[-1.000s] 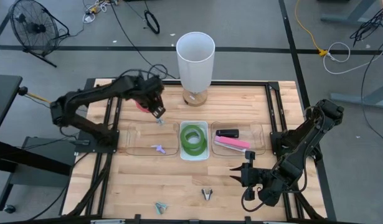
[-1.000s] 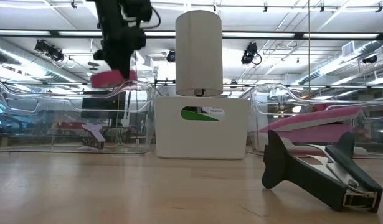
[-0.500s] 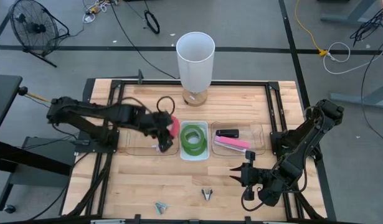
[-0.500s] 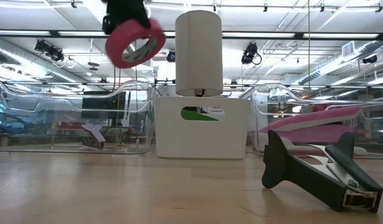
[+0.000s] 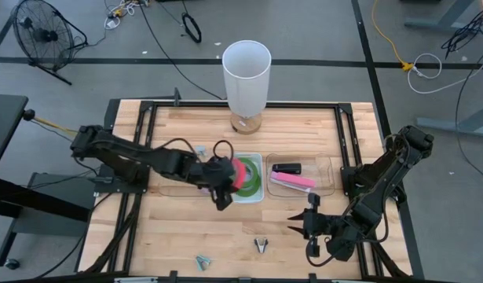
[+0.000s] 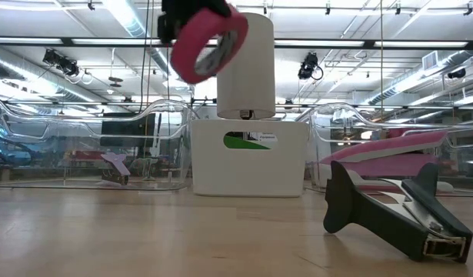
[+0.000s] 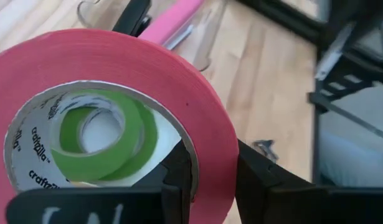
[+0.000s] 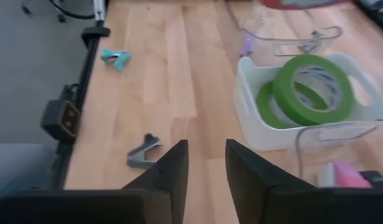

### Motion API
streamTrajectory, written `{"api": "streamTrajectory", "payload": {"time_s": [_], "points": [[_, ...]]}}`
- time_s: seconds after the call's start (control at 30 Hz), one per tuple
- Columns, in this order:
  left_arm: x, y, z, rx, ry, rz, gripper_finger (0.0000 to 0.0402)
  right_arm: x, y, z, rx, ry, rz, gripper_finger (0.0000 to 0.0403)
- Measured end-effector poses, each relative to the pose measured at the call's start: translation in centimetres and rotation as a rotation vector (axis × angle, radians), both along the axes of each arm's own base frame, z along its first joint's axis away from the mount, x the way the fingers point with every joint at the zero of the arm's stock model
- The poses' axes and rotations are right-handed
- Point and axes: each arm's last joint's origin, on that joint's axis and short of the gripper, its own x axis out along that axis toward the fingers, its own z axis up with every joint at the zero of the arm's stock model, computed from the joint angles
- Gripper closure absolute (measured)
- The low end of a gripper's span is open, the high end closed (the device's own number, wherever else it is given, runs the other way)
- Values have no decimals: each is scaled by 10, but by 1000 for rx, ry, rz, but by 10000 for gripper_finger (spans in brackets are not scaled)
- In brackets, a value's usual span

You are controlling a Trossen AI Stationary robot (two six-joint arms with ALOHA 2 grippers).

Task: Pick and place Stapler, Stapler remover, tape
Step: Put the pink tape into the white bin

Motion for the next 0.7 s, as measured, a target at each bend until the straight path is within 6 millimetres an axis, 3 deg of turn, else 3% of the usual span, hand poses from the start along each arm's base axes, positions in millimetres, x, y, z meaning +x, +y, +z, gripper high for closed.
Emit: {"api": "streamTrajectory", "payload": {"time_s": [0.3, 0.7], "points": [[28, 23, -35, -27, 100, 44, 319, 1, 4, 2, 63, 1, 36, 296], [35, 36, -37, -68, 66, 46, 319, 1, 4, 2, 58, 4, 46, 296]]}}
